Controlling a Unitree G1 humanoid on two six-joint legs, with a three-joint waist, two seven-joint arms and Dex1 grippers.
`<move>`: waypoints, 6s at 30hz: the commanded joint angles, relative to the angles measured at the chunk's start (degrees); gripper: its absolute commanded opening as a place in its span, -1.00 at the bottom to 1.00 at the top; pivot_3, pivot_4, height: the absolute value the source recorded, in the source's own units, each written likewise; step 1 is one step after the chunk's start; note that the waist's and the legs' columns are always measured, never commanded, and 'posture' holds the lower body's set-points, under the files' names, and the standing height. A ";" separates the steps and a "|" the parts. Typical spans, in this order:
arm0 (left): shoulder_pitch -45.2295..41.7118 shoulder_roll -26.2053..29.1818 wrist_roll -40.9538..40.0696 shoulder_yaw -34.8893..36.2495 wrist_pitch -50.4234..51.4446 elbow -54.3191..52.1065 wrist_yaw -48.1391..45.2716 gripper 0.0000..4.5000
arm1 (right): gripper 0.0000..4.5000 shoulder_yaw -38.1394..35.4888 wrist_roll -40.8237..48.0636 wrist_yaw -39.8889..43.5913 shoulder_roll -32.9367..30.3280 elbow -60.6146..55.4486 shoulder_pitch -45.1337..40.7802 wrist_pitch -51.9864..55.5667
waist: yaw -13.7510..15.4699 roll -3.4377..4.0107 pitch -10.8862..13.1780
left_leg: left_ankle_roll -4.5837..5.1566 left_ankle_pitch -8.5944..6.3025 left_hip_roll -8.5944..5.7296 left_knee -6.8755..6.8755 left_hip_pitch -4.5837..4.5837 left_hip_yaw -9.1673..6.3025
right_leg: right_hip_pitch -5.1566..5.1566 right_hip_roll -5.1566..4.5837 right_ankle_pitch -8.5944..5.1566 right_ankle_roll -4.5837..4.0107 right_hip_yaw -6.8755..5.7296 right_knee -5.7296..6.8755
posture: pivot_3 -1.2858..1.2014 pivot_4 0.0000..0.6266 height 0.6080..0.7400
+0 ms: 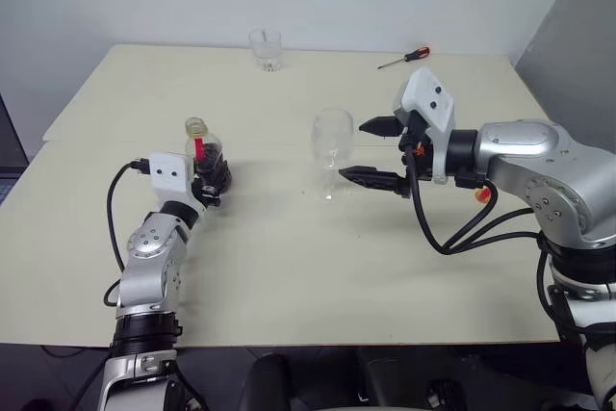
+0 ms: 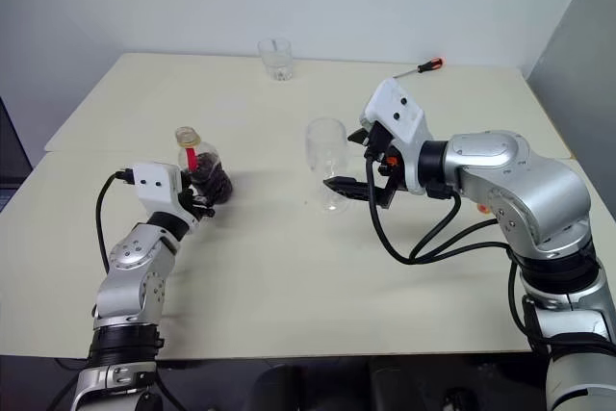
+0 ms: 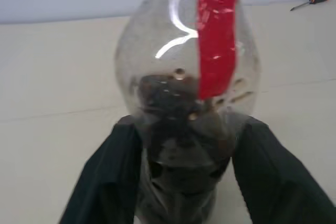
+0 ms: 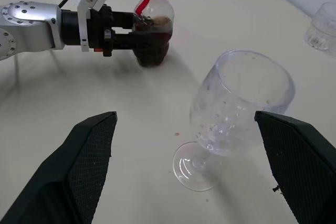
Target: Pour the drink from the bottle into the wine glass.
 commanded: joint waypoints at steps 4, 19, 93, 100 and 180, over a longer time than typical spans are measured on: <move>-1.52 0.25 0.30 0.34 -1.95 0.13 0.16 -0.60 | 1.00 -0.96 -0.82 -0.59 -0.68 -1.61 -0.74 -0.79 | 0.01 0.00 0.00 | 0.00 0.00 -0.01 0.01 0.00 0.01 | 0.00 0.00 0.00 0.01 -0.02 0.01 | 0.03 -0.52 1.00; -11.10 8.14 5.24 -4.81 -6.27 0.94 -7.16 -0.67 | 1.00 -10.59 -0.63 -0.80 -5.70 -0.55 8.20 -2.09 | 0.87 -0.04 0.03 | 0.00 0.00 -0.07 0.07 -0.15 0.00 | -0.04 0.03 0.01 -0.01 -0.10 -0.02 | 0.03 -0.52 1.00; -58.21 15.00 50.61 -35.76 -63.97 57.82 8.65 -0.69 | 1.00 -14.93 0.55 -16.89 3.98 -17.95 31.26 -17.13 | 1.45 -0.01 0.05 | -0.01 0.02 -0.31 0.97 -0.70 -0.88 | 0.09 0.23 0.10 -0.05 -1.18 0.25 | 0.03 -0.52 1.00; -58.83 14.89 51.89 -36.78 -64.69 58.10 10.10 -0.69 | 1.00 -14.77 0.23 -17.09 3.93 -17.81 31.07 -17.10 | 1.46 -0.01 0.05 | -0.01 0.02 -0.32 0.99 -0.70 -0.88 | 0.09 0.22 0.10 -0.05 -1.18 0.27 | 0.03 -0.52 1.00; -63.62 17.09 58.71 -42.44 -64.97 60.31 16.86 -0.70 | 1.00 -12.70 -2.09 -16.31 3.94 -16.16 31.44 -19.35 | 1.46 -0.01 0.05 | -0.01 0.03 -0.78 1.10 -0.68 -1.14 | 0.08 -0.10 0.09 -0.03 -1.28 0.74 | 0.03 -0.52 1.00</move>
